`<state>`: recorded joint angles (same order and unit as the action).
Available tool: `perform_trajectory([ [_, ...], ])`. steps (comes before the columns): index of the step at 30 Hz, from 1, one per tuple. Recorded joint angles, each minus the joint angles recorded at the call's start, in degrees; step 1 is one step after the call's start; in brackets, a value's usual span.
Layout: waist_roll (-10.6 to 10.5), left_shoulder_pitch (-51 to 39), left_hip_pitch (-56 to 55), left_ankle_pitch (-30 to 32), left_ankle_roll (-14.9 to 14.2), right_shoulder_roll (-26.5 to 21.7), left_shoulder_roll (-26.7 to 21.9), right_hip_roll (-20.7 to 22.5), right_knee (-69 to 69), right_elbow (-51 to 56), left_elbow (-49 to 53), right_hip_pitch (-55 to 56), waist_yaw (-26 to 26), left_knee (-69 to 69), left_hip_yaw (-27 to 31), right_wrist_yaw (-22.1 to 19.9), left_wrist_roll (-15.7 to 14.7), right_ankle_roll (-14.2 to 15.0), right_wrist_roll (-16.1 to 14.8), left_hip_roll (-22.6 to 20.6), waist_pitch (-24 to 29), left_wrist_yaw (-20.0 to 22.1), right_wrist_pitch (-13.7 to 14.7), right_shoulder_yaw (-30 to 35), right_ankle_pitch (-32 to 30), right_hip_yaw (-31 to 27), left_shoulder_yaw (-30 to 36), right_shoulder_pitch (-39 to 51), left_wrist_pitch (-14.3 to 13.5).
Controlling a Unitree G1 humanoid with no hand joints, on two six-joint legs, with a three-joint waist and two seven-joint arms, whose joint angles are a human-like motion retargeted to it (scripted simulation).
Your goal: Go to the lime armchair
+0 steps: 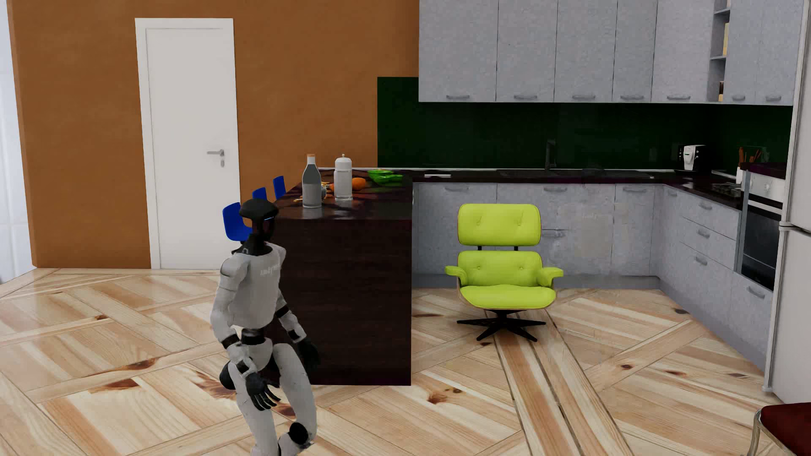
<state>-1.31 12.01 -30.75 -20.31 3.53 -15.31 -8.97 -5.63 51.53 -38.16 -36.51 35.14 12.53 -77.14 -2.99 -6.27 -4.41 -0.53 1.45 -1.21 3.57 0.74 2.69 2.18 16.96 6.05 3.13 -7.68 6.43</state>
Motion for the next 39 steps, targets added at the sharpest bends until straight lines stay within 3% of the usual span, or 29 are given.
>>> perform_trajectory([
  [1, -1.22, 1.74, -1.19, -5.07, -1.99, 1.77, -1.22, -0.76, -0.82, 3.26, 1.08, -3.57, 1.75, 4.83, -1.44, -1.53, 0.04, 4.29, -1.45, 1.89, -0.53, -1.35, -0.20, 1.55, 2.27, 1.65, -1.27, 1.53, 0.07],
  [3, -3.33, 4.70, -1.14, -12.39, -5.08, 5.02, -1.78, -1.70, -1.49, 6.73, 0.40, -9.79, 4.11, 17.57, -0.64, -2.77, 1.47, 3.63, -2.60, 4.58, -2.95, -1.20, 0.29, 4.50, 7.56, 4.52, -2.04, 4.61, 0.69],
  [4, -3.06, 5.91, 1.51, -9.23, 0.08, 6.97, -2.85, -2.65, 3.24, 6.07, -1.19, -10.64, 3.08, 19.50, -1.08, -2.60, 1.72, 6.28, -1.96, 4.44, -2.97, -0.39, 0.60, 5.81, 8.86, 3.07, -0.77, 6.32, 0.62],
  [6, -0.12, 5.86, 5.97, -12.42, 0.25, 9.10, -4.49, -0.54, 20.83, 4.24, -6.56, -2.32, -3.75, 21.06, 0.16, -0.80, 1.87, 10.36, 0.45, 1.75, -3.44, 2.24, 1.19, 5.74, -2.70, -5.86, 2.57, 3.74, -0.43],
  [9, 5.26, -0.80, 16.25, -14.13, -0.63, 4.13, -0.19, 2.02, 14.61, 3.95, -1.63, 4.72, -10.84, 30.69, 4.84, 2.82, 2.40, 15.10, 3.41, -0.92, -3.86, 5.46, -3.13, -1.12, 4.87, -8.60, 0.27, -6.98, -0.97],
  [11, 8.49, -5.30, 18.18, -11.84, -0.15, 4.03, 1.46, 0.89, 3.06, 3.68, 1.35, 5.24, -10.79, 25.65, 6.71, 2.90, 5.16, 15.53, 3.64, -2.31, -1.96, 4.25, -5.04, -2.48, 3.16, -7.19, 0.81, -8.10, -1.73],
  [12, 8.10, -6.37, 13.76, -4.54, 2.46, 1.95, 1.83, -0.62, -4.65, -0.35, 2.70, 1.74, -7.88, 12.77, 6.07, 2.20, 5.72, 14.84, 2.31, -2.46, -0.35, 2.67, -1.99, -2.13, -5.14, -5.86, 1.20, -7.01, -1.84],
  [13, 4.95, -4.68, 7.50, 3.40, 2.86, -0.51, 0.63, -1.02, -3.51, 0.20, 1.73, -0.41, -4.97, 3.85, 3.57, 0.69, 5.11, 9.40, 0.04, -0.37, 0.92, 0.06, -0.23, -2.14, -2.13, -3.34, 1.22, -4.50, -2.42],
  [14, 2.28, -1.02, 3.27, 2.49, 2.03, -0.55, -1.33, -1.88, -3.26, 2.00, 0.56, -3.41, -2.57, 3.27, 0.57, -1.12, 4.43, 2.73, -1.96, 1.82, 1.77, -2.58, 0.84, -1.39, 0.65, -1.32, -0.16, -1.22, -2.74],
  [15, -0.95, 2.34, 0.55, -3.45, 1.53, 0.99, -2.37, -2.01, -4.27, 3.32, 0.53, -6.87, 0.95, 7.22, -1.01, -2.74, 4.24, 3.07, -3.22, 4.46, 1.45, -4.29, 1.40, 0.86, 2.80, 0.51, -3.08, 2.00, -2.02],
  [16, -3.51, 5.50, -0.74, -8.41, 0.68, 4.03, -3.02, -2.52, -4.08, 5.91, 0.66, -9.40, 2.99, 14.53, -0.96, -3.48, 4.45, 7.09, -3.37, 5.99, -0.14, -3.68, 0.67, 3.30, 5.65, 1.87, -3.19, 5.19, -0.67],
  [17, -5.37, 7.99, 0.36, -8.03, -2.92, 5.96, -2.37, -3.17, 0.13, 6.89, -0.49, -10.25, 3.63, 21.48, -0.17, -3.27, 4.43, 7.97, -2.52, 5.95, -1.35, -1.91, 0.60, 6.10, 7.93, 1.22, -2.51, 7.84, 0.68],
  [18, -5.81, 7.58, 3.19, -9.81, -1.87, 8.32, -2.62, -4.10, 11.30, 4.67, -4.02, -7.54, 2.45, 21.12, 0.38, -2.25, 3.84, 6.56, -0.91, 4.00, -1.03, 0.38, 1.52, 6.89, 3.72, -1.94, 1.90, 9.46, 2.04],
  [19, -4.83, 5.99, 6.10, -11.74, -2.06, 8.94, -2.69, -2.22, 18.35, 3.22, -5.58, -3.62, 0.60, 21.86, 1.28, -0.51, 2.51, 4.96, 0.90, 2.71, -0.92, 2.23, 2.54, 6.36, -3.10, -6.14, 4.15, 7.06, 3.08],
  [21, -0.21, 2.39, 11.17, -15.00, -2.40, 6.45, 0.62, -0.36, 3.93, 1.62, 1.39, 0.47, -3.69, 23.03, 2.67, 3.02, -0.39, 2.75, 4.66, -0.17, -0.95, 5.18, 4.07, 1.56, 4.52, -9.62, 0.93, -1.62, 4.39],
  [22, 0.26, 0.18, 10.03, -13.96, -1.72, 2.90, 2.43, -0.70, 3.16, 0.02, 2.43, -1.23, -4.20, 16.64, 4.25, 3.60, -1.36, 6.84, 5.14, -0.40, -1.30, 5.32, 3.97, 0.50, 5.39, -8.83, 0.33, -3.97, 3.16],
  [23, -0.55, -0.88, 7.29, -9.10, 0.94, -0.02, 3.21, -1.23, 3.34, 0.64, 0.60, -3.87, -3.49, 9.39, 4.19, 3.10, -1.97, 9.04, 4.44, 0.51, -1.87, 3.86, 2.31, 0.17, 8.23, -6.66, 0.82, -5.20, 1.17],
  [24, -1.14, 0.17, 5.41, -4.53, 2.50, -0.41, 2.97, -1.70, 1.38, 0.29, -0.57, -7.79, -1.90, 6.13, 1.95, 1.39, -2.13, 6.73, 2.85, 1.87, -2.39, 0.88, -0.07, 0.12, 10.03, -4.55, 0.39, -4.38, -0.66],
  [26, -2.17, 3.49, 1.92, -5.63, 0.02, 3.18, 0.26, -2.70, -4.69, 5.40, 1.64, -16.17, 3.71, 7.89, -1.67, -3.08, -1.20, 8.33, -1.10, 2.34, -3.09, -5.10, -6.19, 1.63, 11.88, -0.79, -1.61, 1.52, -1.53],
  [27, -2.74, 5.71, 1.59, -8.46, -1.71, 6.08, -1.38, -2.82, -1.61, 8.39, 2.29, -17.46, 4.65, 15.14, -1.51, -4.28, -0.08, 9.38, -2.65, 3.38, -2.88, -6.16, -6.68, 3.44, 11.51, -0.12, -2.27, 6.09, -1.61],
  [28, -2.63, 6.72, 3.78, -11.61, 0.38, 8.80, -2.71, -2.16, 9.58, 5.72, -3.24, -13.48, 3.06, 20.90, -0.26, -3.75, 1.03, 10.67, -3.07, 3.52, -2.82, -4.90, -2.78, 4.25, 5.17, -2.59, 1.10, 9.48, -2.14],
  [29, -0.57, 6.00, 6.78, -13.31, 0.36, 10.30, -3.65, 0.18, 18.82, 3.04, -7.06, -8.72, 0.90, 22.29, 0.65, -2.12, 1.70, 11.56, -2.48, 2.15, -2.38, -3.03, 2.12, 4.62, 0.26, -6.09, 2.71, 8.17, -1.50],
  [30, 1.85, 5.20, 10.04, -14.20, 0.31, 8.73, -3.06, 2.21, 21.85, 2.57, -5.90, -3.60, -1.81, 25.05, 1.81, 0.45, 1.61, 12.01, -0.94, 0.77, -2.00, -0.85, 5.33, 4.08, 2.06, -7.42, 2.58, 3.99, 0.15],
  [32, 5.49, 1.38, 17.41, -16.07, 0.35, 5.84, -0.64, 2.57, 11.98, 4.16, -1.22, 3.98, -7.89, 28.83, 4.39, 5.17, 2.23, 12.73, 3.10, -1.31, -0.08, 4.73, 4.80, 0.38, 6.17, -6.83, 1.07, -4.35, 3.54],
  [34, 8.17, -3.98, 15.23, -9.78, 0.98, 2.11, 0.18, 1.41, -1.32, 0.36, 2.11, 5.65, -8.16, 15.53, 4.61, 6.09, 2.94, 14.32, 4.41, -3.16, 0.79, 7.00, 3.53, -1.55, -0.30, -6.61, -0.13, -6.46, 5.62],
  [35, 6.52, -5.33, 11.22, -0.91, 1.63, -0.28, 0.38, 0.67, -1.08, -2.15, 0.72, 3.28, -5.75, 6.04, 3.74, 4.53, 3.07, 12.42, 3.36, -2.20, 1.07, 5.52, 3.46, -1.22, -2.89, -4.85, 0.44, -5.18, 5.56],
  [36, 3.49, -3.32, 5.89, 4.29, 0.77, -1.79, 0.31, 0.24, -1.12, -0.05, -0.90, 0.08, -3.66, 0.51, 1.87, 2.06, 2.96, 6.42, 1.58, -0.50, 1.42, 2.24, 1.75, -1.68, -0.03, -2.42, -1.05, -1.95, 4.62],
  [37, 0.61, 0.55, 2.05, 0.01, -0.21, -0.98, -0.92, -0.17, -1.74, 2.76, 0.41, -3.76, -0.27, 1.46, 0.20, -0.66, 3.36, 1.97, -0.40, 1.05, 1.95, -1.13, 0.14, -1.37, 2.40, -0.71, -1.76, 2.39, 4.04],
  [39, -4.02, 6.92, -1.23, -7.99, -2.27, 3.86, -1.72, -1.65, 0.90, 7.35, 0.14, -8.56, 4.00, 18.07, 0.59, -4.32, 6.12, 8.74, -3.02, 4.80, -0.12, -3.74, -0.04, 2.00, 6.09, 0.64, -3.02, 8.75, 2.83],
])
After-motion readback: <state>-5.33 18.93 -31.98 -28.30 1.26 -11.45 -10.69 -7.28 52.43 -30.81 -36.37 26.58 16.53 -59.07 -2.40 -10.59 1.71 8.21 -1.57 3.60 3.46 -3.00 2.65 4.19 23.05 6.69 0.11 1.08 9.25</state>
